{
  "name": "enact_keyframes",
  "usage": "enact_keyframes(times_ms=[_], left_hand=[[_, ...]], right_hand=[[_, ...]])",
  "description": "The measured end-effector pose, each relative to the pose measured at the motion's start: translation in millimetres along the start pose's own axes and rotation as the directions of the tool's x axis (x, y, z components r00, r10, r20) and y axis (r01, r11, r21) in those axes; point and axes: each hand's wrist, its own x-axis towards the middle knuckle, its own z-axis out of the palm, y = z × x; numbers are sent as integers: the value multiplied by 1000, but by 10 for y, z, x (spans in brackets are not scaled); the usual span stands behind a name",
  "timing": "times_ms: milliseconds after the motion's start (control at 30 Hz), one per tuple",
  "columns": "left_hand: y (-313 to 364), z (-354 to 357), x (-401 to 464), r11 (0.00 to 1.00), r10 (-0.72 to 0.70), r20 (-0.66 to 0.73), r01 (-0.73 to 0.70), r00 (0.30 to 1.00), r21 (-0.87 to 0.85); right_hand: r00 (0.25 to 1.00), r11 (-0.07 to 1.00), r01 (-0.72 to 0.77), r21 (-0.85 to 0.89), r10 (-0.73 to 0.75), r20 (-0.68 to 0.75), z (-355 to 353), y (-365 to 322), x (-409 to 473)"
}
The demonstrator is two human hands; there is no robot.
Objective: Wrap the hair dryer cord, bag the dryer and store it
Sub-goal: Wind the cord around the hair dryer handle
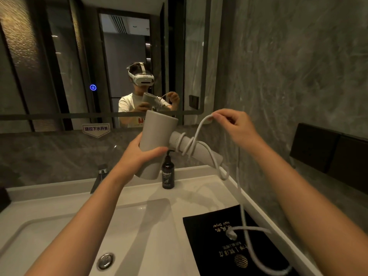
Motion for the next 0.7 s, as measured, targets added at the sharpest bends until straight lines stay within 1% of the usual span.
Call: enact_keyframes(times_ms=[133,200,233,300,333,367,433,467,500,567,600,667,700], left_hand=[[-1,2,18,988,-9,75,20,997,-155],[11,43,49,963,-1,69,20,998,-269],[30,76,63,948,-3,58,21,998,-318],[80,164,92,922,-14,32,25,999,-387],[104,217,107,911,-19,19,25,1000,-412],[122,270,122,901,-25,2,23,1000,-432],[147,378,146,887,-45,-49,17,998,-462],[153,427,156,882,-60,-77,17,995,-471],[160,472,162,879,-75,-105,16,992,-476],[154,536,181,875,-92,-175,-4,980,-484],[151,548,194,873,-99,-216,-20,971,-487],[144,515,229,885,-108,-304,-47,947,-462],[140,483,243,907,-103,-345,-55,933,-419]], right_hand=[[1000,998,-15,57,15,8,85,105,-35],[998,988,-66,143,63,30,98,127,-76],[993,972,-115,206,110,38,124,133,-103],[978,936,-193,294,209,-22,204,149,-161],[965,924,-217,314,251,-71,246,182,-179],[955,913,-241,329,285,-89,278,195,-192],[956,932,-272,240,290,-43,313,226,-217],[967,953,-249,171,254,-8,318,250,-235],[974,964,-225,139,226,12,318,257,-262],[979,969,-202,145,197,49,309,299,-306],[980,974,-194,116,186,77,297,304,-335],[980,986,-167,28,162,115,272,314,-397],[983,989,-147,0,146,108,248,320,-416]])
